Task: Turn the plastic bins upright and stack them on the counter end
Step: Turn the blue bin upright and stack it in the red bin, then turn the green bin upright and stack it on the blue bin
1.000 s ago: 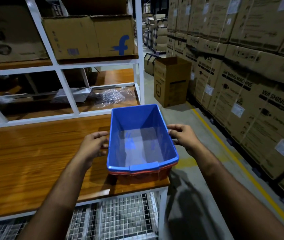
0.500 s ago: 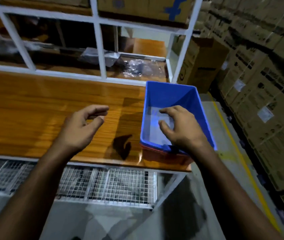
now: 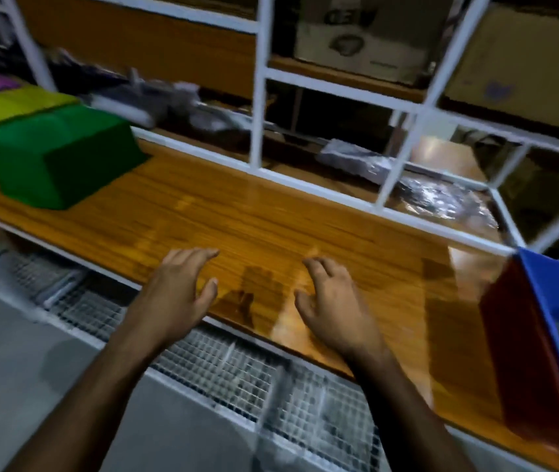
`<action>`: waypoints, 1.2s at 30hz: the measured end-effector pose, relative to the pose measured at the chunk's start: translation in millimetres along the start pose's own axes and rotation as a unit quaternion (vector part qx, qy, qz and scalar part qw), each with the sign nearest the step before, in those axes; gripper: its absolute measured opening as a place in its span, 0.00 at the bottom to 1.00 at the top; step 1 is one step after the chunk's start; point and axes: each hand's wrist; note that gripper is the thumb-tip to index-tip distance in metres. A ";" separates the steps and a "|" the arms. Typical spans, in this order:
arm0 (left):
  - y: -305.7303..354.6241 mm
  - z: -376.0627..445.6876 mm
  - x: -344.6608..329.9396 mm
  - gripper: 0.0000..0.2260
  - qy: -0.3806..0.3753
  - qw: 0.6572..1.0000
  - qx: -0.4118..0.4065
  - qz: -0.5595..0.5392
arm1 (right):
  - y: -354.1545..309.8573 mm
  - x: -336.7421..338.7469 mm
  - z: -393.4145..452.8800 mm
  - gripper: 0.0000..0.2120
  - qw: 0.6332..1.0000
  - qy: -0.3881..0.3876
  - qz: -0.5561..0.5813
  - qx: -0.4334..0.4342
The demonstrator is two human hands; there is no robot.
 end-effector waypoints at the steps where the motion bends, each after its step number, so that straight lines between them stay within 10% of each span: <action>1: -21.8 5.3 10.2 0.23 -0.002 1.000 0.011 0.012 | -19.1 -12.0 13.9 0.27 1.000 0.002 0.001 0.013; 23: -388.3 228.1 112.9 0.24 0.017 0.986 0.116 0.117 | -277.1 -232.2 369.5 0.27 0.987 -0.032 0.101 0.120; 36: -571.3 389.5 119.1 0.20 -0.102 0.988 0.062 0.094 | -379.5 -311.3 436.2 0.25 0.976 -0.005 0.177 -0.127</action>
Point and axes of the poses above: each hand's wrist, its own z-axis towards the middle knuckle, its own x-axis out of the back of the hand, y = z × x, and after that the axes turned 9 degrees about y, right-handed
